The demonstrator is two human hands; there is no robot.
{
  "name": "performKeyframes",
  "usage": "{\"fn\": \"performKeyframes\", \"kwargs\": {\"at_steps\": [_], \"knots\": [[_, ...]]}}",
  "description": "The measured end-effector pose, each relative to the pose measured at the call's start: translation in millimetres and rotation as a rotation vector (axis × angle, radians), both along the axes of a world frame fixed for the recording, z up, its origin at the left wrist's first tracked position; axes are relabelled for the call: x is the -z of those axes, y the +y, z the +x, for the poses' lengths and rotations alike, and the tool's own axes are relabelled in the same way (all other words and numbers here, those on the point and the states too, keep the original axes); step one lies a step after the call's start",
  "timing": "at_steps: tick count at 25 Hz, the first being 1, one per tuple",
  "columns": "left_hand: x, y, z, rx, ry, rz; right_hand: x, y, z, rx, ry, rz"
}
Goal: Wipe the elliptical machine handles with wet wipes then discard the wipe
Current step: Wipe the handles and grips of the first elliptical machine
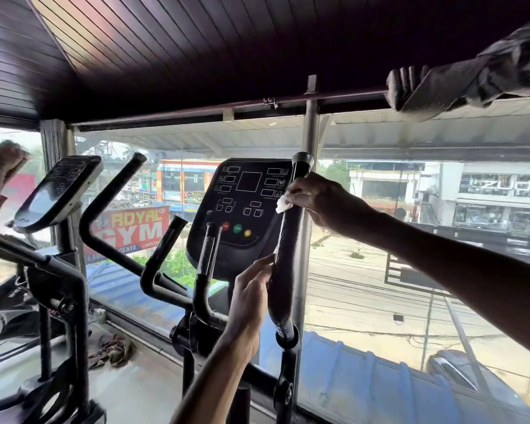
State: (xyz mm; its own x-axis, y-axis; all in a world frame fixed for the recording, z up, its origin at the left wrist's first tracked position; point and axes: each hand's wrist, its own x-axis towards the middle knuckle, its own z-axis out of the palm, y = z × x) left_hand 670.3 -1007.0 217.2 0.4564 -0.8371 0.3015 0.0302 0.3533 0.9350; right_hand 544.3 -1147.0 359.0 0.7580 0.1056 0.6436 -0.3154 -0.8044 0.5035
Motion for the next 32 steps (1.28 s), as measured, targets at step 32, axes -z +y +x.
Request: {"fn": "performKeyframes", "kwargs": {"at_steps": [32], "knots": [[26,6,5,0.087,0.196,-0.050,72,63,-13,-0.019,0.145,-0.022]]}}
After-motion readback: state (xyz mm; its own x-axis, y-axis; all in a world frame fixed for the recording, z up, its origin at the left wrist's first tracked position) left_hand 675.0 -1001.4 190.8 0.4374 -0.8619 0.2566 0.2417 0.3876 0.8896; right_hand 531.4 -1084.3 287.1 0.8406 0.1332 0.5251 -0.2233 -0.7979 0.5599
